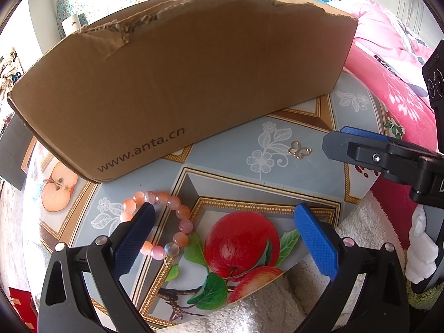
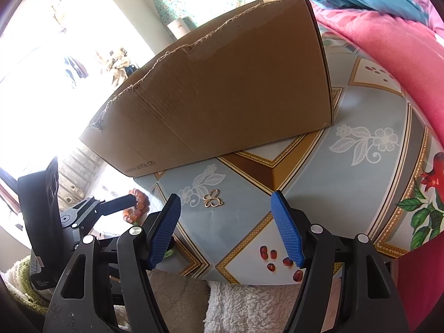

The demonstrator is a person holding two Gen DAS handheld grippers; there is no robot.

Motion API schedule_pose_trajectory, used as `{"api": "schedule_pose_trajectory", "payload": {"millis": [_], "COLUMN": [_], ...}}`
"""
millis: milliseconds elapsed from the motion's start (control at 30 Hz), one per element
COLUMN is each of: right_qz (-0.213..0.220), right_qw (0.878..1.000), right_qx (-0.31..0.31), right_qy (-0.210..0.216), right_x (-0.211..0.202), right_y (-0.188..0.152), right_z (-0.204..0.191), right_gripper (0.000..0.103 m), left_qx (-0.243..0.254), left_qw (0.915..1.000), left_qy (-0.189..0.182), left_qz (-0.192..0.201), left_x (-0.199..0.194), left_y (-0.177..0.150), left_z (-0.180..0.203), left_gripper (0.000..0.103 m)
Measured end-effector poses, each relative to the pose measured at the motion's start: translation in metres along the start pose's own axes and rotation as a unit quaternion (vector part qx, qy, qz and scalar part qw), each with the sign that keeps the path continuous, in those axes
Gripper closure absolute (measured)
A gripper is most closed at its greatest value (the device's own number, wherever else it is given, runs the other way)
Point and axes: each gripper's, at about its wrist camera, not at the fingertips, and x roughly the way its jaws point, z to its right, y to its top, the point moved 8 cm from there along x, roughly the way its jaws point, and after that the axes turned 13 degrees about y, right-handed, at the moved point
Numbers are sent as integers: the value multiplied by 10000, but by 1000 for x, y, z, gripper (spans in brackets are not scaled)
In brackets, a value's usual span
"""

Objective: Organize jewelry

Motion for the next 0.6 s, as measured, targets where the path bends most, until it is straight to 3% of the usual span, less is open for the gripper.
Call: {"api": "schedule_pose_trajectory", "payload": {"millis": [600], "right_qz": [-113], "right_qw": [9998], "right_qx": [-37], "right_qy": [-139], "right_x": [5], "right_y": [2], "right_z": [-4], "right_gripper": [39], "left_qx": [99], "left_qw": [9999], "left_qy": [-61], "left_qz": [87], "left_x": [-2], "left_y": [-1], "left_z": [-1], "left_gripper": [4]}}
